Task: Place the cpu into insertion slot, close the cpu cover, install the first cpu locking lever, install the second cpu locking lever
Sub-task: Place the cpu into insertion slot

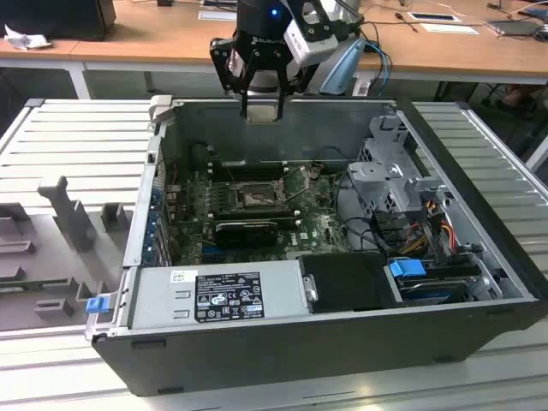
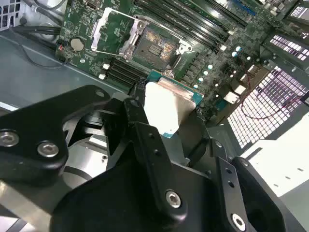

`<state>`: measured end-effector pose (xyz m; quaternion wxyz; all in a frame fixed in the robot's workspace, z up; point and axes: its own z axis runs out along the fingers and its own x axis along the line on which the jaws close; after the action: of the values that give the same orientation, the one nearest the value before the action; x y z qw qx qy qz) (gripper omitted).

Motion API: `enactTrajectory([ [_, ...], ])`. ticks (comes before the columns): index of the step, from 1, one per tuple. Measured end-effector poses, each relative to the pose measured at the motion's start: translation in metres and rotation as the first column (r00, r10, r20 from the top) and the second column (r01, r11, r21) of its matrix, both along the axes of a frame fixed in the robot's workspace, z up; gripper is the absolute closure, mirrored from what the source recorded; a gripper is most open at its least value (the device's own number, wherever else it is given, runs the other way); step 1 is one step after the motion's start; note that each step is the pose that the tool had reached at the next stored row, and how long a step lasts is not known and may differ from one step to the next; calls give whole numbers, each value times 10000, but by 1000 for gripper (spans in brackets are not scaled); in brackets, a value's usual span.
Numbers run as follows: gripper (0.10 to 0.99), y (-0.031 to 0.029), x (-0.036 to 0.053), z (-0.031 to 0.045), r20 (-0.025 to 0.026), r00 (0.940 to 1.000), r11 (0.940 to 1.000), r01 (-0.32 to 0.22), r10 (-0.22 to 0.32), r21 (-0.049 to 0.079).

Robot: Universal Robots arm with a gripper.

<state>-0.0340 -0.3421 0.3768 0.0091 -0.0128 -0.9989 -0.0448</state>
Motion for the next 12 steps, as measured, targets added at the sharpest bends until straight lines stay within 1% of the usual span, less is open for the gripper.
enactTrajectory([
  [4, 561, 0, -1, 0, 0, 9988, 9988, 494, -494, 0],
  [5, 561, 0, -1, -1, -1, 9985, 9985, 545, -545, -1],
  [12, 561, 0, -2, -24, -12, 9982, 9982, 596, -596, -5],
])
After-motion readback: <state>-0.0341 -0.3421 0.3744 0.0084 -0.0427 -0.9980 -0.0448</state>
